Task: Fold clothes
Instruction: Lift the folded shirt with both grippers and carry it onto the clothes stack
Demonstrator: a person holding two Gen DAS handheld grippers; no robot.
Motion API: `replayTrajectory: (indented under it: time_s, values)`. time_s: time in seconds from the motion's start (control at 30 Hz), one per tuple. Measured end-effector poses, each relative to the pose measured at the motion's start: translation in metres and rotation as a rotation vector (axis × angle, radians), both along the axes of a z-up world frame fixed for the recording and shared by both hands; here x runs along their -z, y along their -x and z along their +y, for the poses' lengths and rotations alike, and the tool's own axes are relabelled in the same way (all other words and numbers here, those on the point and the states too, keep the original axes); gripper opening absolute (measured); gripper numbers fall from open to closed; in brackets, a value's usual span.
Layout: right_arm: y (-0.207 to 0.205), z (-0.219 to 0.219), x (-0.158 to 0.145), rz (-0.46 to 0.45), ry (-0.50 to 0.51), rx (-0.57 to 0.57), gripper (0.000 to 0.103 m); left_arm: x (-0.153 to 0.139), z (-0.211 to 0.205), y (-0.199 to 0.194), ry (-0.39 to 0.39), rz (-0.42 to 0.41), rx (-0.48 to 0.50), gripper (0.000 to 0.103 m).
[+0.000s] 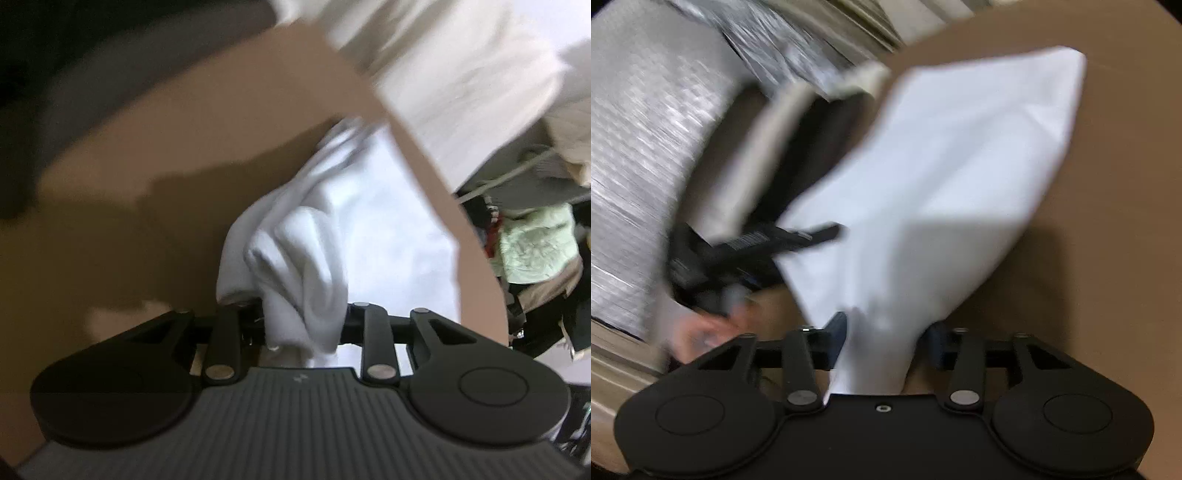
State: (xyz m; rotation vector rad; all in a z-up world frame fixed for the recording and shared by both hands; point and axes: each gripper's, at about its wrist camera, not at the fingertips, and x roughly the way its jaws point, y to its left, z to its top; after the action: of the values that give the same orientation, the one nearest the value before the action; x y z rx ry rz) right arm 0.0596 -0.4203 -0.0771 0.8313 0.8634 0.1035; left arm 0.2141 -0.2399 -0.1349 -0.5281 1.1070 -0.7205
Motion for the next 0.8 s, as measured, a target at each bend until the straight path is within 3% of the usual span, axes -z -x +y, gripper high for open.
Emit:
replayTrajectory:
  time_s: [0.03, 0.1, 0.2, 0.3, 0.4, 0.5, 0.53, 0.57, 0.6, 0.67, 0.8]
  values:
    - [0.005, -0.009, 0.004, 0.009, 0.004, 0.031, 0.052, 0.004, 0.002, -0.002, 0.014, 0.027, -0.005, 0.030]
    - [0.015, -0.026, 0.011, 0.025, 0.012, 0.093, 0.066, 0.013, 0.007, -0.007, 0.042, 0.081, -0.015, 0.032]
    - [0.036, -0.071, 0.008, -0.054, -0.006, 0.266, 0.067, 0.027, 0.013, -0.014, 0.085, 0.162, -0.030, 0.041]
    - [0.019, -0.113, 0.015, -0.059, 0.003, 0.332, 0.067, 0.040, 0.020, -0.022, 0.127, 0.244, -0.044, 0.036]
    - [-0.016, -0.138, 0.036, -0.061, -0.071, 0.344, 0.078, 0.028, 0.001, -0.016, 0.034, 0.100, 0.027, 0.032]
    - [-0.049, -0.136, 0.040, -0.115, -0.012, 0.297, 0.080, 0.018, -0.007, -0.010, -0.025, 0.008, 0.064, 0.031]
    - [-0.058, -0.133, 0.036, -0.128, 0.049, 0.287, 0.067, 0.016, -0.008, -0.009, -0.032, -0.008, 0.067, 0.029]
    - [-0.065, -0.126, 0.032, -0.128, 0.110, 0.265, 0.038, 0.015, -0.011, -0.009, -0.039, -0.027, 0.072, 0.027]
    - [-0.071, -0.119, 0.028, -0.127, 0.171, 0.244, 0.030, 0.013, -0.012, -0.007, -0.049, -0.048, 0.083, 0.026]
    - [-0.061, -0.110, 0.013, -0.152, 0.258, 0.254, 0.021, 0.007, -0.014, -0.003, -0.060, -0.082, 0.100, 0.026]
    - [-0.052, -0.090, -0.035, -0.222, 0.389, 0.238, 0.019, -0.005, -0.003, 0.001, 0.013, -0.087, 0.105, 0.026]
